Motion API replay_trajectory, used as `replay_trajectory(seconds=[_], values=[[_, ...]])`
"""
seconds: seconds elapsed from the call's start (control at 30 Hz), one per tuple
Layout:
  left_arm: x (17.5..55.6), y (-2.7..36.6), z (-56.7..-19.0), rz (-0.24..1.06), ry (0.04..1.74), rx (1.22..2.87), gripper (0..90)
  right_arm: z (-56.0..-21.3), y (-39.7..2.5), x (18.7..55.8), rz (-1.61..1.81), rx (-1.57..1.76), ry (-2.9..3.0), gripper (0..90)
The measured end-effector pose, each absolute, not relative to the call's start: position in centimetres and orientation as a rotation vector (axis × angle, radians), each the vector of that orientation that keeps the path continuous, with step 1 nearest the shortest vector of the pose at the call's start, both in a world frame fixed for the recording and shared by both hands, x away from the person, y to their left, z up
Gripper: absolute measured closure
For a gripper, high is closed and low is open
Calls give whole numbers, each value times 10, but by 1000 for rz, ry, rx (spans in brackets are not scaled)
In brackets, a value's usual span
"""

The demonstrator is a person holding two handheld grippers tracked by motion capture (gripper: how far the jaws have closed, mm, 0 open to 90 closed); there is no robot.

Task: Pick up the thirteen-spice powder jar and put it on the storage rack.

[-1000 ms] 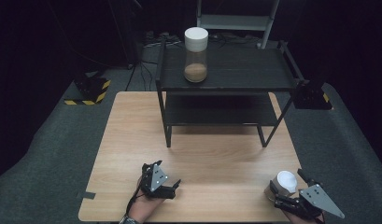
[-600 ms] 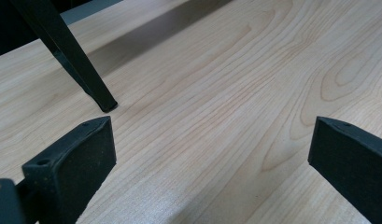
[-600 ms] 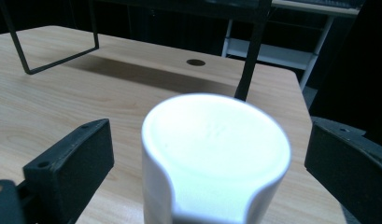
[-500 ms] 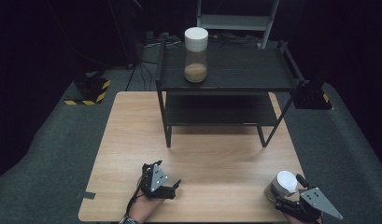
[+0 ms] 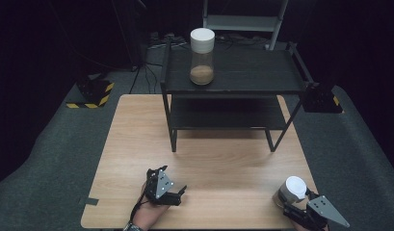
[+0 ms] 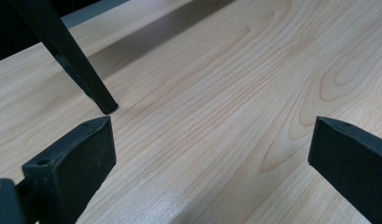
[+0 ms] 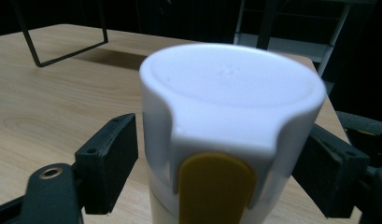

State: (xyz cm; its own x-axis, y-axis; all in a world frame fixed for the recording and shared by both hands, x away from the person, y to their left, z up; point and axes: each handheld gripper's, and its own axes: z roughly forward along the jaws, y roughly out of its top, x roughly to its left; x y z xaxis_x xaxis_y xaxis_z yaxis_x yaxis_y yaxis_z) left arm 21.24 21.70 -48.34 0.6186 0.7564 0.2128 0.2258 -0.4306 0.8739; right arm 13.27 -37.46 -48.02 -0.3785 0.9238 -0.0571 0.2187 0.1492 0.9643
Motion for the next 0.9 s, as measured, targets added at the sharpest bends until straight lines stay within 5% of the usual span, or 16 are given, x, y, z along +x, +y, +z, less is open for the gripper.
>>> replay_trajectory(seconds=[0.23,0.9], values=[[212,217,-483,767,775,1964,11,-487,-381,134,1304,1119,1724,290],[212,218,-484,760,775,1959,11,-485,-379,134,1313,1100,1725,298]])
